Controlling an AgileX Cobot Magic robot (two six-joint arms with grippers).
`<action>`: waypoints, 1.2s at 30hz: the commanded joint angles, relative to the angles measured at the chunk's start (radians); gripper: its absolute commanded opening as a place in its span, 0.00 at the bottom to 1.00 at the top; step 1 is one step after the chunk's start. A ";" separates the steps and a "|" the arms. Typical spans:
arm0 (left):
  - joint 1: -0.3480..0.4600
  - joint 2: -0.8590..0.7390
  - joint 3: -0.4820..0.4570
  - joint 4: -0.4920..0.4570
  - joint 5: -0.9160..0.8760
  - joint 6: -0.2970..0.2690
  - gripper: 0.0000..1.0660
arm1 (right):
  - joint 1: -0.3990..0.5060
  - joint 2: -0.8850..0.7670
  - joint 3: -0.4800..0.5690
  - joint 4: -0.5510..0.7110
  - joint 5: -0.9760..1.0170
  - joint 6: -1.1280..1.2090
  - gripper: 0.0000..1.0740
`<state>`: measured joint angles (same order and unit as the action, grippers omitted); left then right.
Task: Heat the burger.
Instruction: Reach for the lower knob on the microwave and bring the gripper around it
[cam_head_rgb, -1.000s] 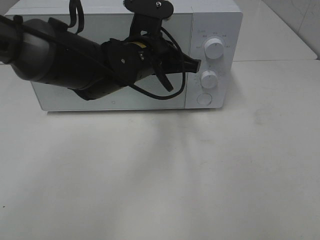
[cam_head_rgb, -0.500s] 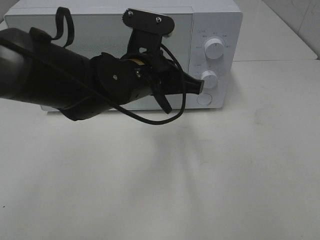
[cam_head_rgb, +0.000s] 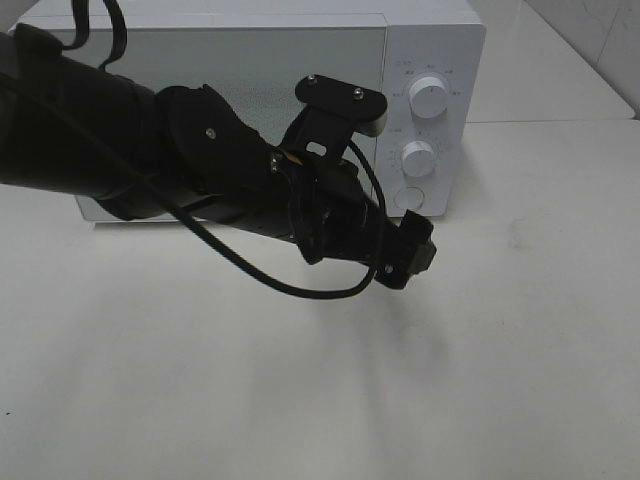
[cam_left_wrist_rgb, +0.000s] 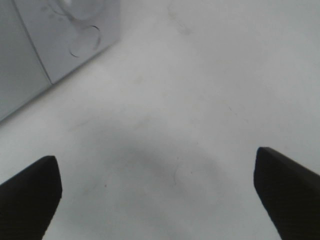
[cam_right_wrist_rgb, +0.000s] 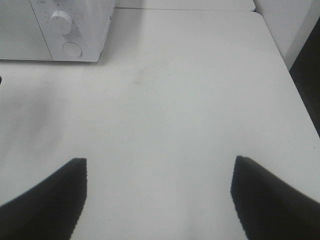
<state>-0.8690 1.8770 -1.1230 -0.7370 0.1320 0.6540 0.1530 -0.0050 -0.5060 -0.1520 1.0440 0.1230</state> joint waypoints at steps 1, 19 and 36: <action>0.001 -0.025 0.002 0.051 0.066 -0.008 0.94 | -0.004 -0.027 -0.001 0.000 -0.006 -0.013 0.71; 0.320 -0.271 0.002 0.238 0.760 -0.258 0.94 | -0.004 -0.027 -0.001 0.000 -0.006 -0.013 0.71; 0.703 -0.546 0.014 0.544 1.081 -0.493 0.94 | -0.004 -0.027 -0.001 0.000 -0.006 -0.013 0.71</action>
<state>-0.1700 1.3390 -1.1130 -0.2060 1.1920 0.1790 0.1530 -0.0050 -0.5060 -0.1520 1.0440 0.1230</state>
